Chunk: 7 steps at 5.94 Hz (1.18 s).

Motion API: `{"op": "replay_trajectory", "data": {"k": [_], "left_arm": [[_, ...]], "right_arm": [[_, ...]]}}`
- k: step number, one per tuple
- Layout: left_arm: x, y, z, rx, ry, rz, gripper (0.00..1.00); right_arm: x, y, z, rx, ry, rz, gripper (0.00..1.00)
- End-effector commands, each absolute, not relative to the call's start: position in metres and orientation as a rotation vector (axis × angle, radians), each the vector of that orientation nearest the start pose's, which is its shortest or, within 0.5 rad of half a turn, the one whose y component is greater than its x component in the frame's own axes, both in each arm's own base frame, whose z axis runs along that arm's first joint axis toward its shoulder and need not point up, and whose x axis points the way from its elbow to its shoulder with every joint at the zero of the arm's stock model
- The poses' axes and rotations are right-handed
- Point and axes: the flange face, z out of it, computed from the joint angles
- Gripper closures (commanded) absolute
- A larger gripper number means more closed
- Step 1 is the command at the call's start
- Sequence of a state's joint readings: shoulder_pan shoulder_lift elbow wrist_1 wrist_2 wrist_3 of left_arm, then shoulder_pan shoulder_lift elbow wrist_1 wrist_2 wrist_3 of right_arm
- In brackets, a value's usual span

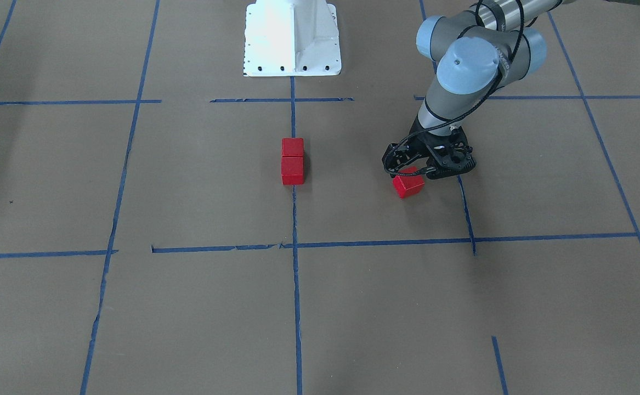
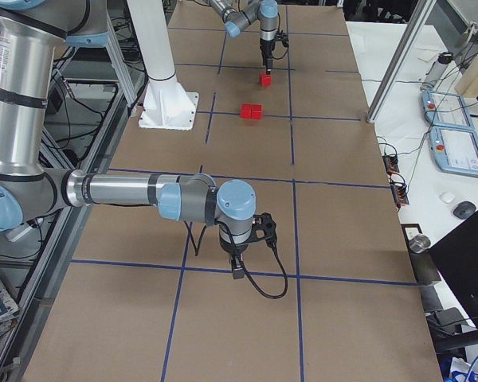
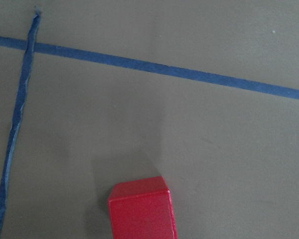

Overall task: Form red blocks into L shape at center
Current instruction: 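Lower the left gripper onto the last red cube and grasp it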

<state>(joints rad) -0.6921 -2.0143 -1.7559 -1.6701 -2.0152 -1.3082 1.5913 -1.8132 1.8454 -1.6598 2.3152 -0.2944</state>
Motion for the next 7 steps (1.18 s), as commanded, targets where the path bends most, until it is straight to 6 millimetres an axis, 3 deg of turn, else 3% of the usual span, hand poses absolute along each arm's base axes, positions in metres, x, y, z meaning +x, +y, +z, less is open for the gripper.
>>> {"op": "replay_trajectory", "data": {"k": [1,6,7], "left_arm": [[0.438,-0.476,0.326,-0.072,0.812,-0.272,0.06],[0.471,-0.468,0.351,-0.077,0.743,-0.286,0.10],[0.475,-0.469,0.352,-0.079,0.740,-0.285,0.15]], "right_arm": [[0.074,-0.384,0.641,0.063,-0.745,-0.241,0.00],[0.074,-0.384,0.641,0.063,-0.745,-0.241,0.00],[0.074,-0.384,0.641,0.063,-0.745,-0.241,0.00]]}}
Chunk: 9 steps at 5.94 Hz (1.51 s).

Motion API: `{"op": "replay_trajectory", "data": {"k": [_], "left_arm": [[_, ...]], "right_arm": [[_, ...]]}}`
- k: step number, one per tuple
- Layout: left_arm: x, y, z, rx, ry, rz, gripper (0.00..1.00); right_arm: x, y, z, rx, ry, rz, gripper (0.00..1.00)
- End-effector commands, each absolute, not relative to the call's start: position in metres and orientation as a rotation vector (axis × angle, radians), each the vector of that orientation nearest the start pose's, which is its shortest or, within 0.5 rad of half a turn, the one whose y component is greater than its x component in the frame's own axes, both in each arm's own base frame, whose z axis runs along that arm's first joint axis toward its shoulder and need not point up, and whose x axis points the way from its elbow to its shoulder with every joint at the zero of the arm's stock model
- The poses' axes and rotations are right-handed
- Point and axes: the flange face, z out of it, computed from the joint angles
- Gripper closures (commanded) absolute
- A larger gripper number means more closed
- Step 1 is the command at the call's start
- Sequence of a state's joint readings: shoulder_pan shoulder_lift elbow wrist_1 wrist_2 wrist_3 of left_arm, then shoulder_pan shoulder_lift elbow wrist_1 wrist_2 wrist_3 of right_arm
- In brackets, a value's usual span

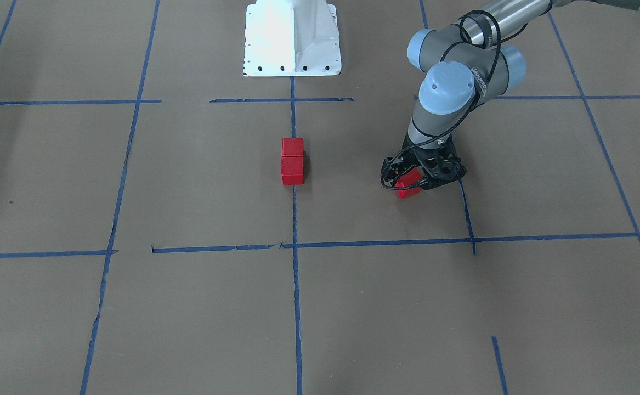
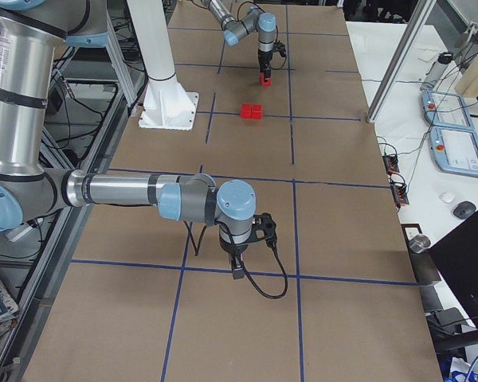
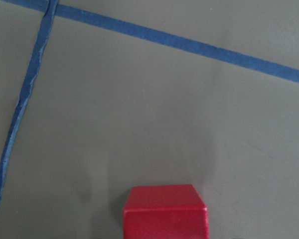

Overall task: Form red blocks into L shape at center
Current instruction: 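Lower the left gripper onto the last red cube and grasp it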

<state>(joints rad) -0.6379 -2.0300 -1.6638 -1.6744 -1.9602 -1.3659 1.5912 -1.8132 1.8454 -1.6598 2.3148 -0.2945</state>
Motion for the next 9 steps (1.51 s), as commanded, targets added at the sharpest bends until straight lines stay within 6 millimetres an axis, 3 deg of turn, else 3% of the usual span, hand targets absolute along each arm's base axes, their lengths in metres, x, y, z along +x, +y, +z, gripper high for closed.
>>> {"op": "replay_trajectory", "data": {"k": [1,2,6,7,8,9], "left_arm": [[0.477,-0.471,0.352,-0.080,0.739,-0.286,0.30],[0.478,-0.471,0.352,-0.079,0.739,-0.283,0.42],[0.474,-0.476,0.354,-0.075,0.736,-0.287,0.39],[0.476,-0.478,0.343,-0.070,0.748,-0.294,0.52],[0.474,-0.485,0.323,-0.086,0.773,-0.370,0.79],[0.477,-0.488,0.298,-0.133,0.802,-0.518,0.85]], "right_arm": [[0.074,-0.384,0.641,0.063,-0.745,-0.241,0.00],[0.074,-0.384,0.641,0.063,-0.745,-0.241,0.00],[0.074,-0.384,0.641,0.063,-0.745,-0.241,0.00],[0.074,-0.384,0.641,0.063,-0.745,-0.241,0.00],[0.074,-0.384,0.641,0.065,-0.745,-0.240,0.00],[0.074,-0.384,0.641,0.065,-0.745,-0.241,0.00]]}}
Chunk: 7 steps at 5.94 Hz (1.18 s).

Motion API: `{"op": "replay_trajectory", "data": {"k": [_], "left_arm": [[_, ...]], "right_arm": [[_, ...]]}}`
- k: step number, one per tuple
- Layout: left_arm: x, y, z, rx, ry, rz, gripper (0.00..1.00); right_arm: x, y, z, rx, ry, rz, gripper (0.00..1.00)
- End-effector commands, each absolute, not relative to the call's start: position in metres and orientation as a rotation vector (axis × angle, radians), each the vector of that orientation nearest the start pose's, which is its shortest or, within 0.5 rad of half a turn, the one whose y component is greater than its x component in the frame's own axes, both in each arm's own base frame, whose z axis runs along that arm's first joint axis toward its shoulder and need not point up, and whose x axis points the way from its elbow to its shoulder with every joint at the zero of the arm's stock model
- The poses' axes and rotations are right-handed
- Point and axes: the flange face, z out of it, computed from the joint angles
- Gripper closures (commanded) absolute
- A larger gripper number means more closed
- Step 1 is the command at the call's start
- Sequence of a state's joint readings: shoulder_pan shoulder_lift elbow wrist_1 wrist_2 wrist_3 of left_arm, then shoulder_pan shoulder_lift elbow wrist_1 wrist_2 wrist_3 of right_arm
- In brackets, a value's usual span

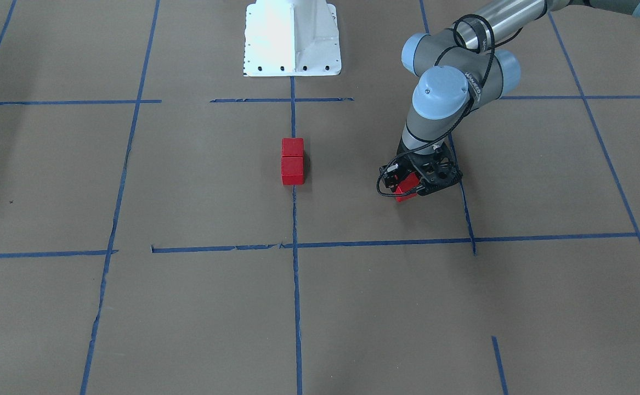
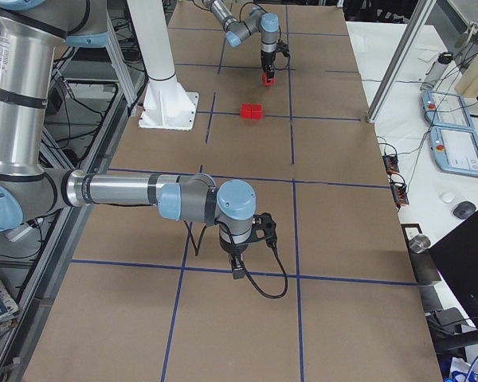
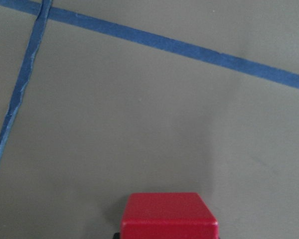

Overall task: Form red blocks into L shape at center
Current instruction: 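Carry the cube with the left gripper beside the far cube of the pair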

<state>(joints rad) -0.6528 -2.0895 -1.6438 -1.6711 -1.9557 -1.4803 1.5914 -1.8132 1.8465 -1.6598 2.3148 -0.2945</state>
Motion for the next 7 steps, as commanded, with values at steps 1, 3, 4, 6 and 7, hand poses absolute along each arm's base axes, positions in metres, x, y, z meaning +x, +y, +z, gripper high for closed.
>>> {"op": "replay_trajectory", "data": {"k": [1,3,4,6,7], "left_arm": [[0.480,-0.493,0.269,-0.152,0.824,-0.730,0.85],[0.490,-0.491,0.256,-0.294,0.818,-1.055,0.85],[0.507,-0.480,0.245,-0.374,0.808,-1.178,0.85],[0.551,-0.480,0.210,-0.420,0.731,-1.245,0.84],[0.570,-0.480,0.203,-0.426,0.702,-1.247,0.84]], "right_arm": [[0.074,-0.384,0.641,0.065,-0.745,-0.240,0.00],[0.074,-0.384,0.641,0.065,-0.745,-0.240,0.00],[0.074,-0.384,0.641,0.065,-0.745,-0.241,0.00],[0.074,-0.384,0.641,0.065,-0.745,-0.241,0.00],[0.074,-0.384,0.641,0.065,-0.745,-0.240,0.00]]}}
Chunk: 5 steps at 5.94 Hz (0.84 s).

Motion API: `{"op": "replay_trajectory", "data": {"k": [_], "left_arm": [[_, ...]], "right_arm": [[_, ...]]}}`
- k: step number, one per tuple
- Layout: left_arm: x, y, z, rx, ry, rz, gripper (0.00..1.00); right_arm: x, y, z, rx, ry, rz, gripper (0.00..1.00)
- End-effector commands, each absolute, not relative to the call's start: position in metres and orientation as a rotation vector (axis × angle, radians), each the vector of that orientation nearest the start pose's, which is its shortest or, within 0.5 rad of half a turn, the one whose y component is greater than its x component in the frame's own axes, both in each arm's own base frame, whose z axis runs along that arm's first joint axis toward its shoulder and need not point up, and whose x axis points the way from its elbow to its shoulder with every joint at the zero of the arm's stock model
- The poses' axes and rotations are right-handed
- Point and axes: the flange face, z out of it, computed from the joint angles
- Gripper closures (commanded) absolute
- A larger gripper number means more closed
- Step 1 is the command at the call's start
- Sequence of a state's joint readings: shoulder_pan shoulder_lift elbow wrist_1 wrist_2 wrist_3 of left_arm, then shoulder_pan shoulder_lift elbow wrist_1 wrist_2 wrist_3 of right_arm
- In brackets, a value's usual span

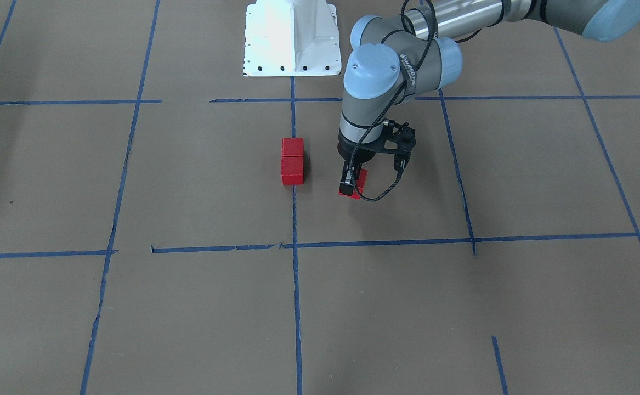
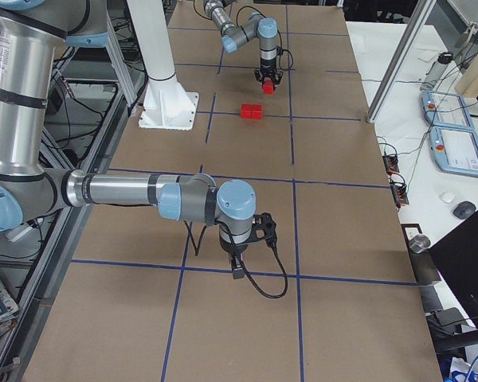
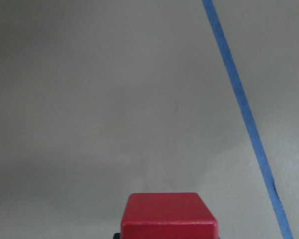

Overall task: Form red blocks into L shape at center
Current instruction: 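Carry the cube with the left gripper beside the far cube of the pair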

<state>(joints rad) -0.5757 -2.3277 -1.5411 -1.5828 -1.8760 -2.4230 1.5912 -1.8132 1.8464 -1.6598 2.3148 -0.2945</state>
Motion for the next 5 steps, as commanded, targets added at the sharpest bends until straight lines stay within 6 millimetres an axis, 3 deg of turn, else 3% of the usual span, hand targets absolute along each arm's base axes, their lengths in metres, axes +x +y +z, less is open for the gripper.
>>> {"op": "replay_trajectory", "data": {"k": [1,4,5], "left_arm": [[0.584,-0.473,0.195,-0.437,0.673,-1.257,0.83],[0.609,-0.445,0.186,-0.470,0.653,-1.261,0.83],[0.621,-0.447,0.183,-0.474,0.635,-1.275,0.83]], "right_arm": [[0.074,-0.384,0.640,0.067,-0.744,-0.240,0.00],[0.074,-0.384,0.641,0.064,-0.745,-0.240,0.00],[0.074,-0.384,0.641,0.064,-0.743,-0.239,0.00]]}}
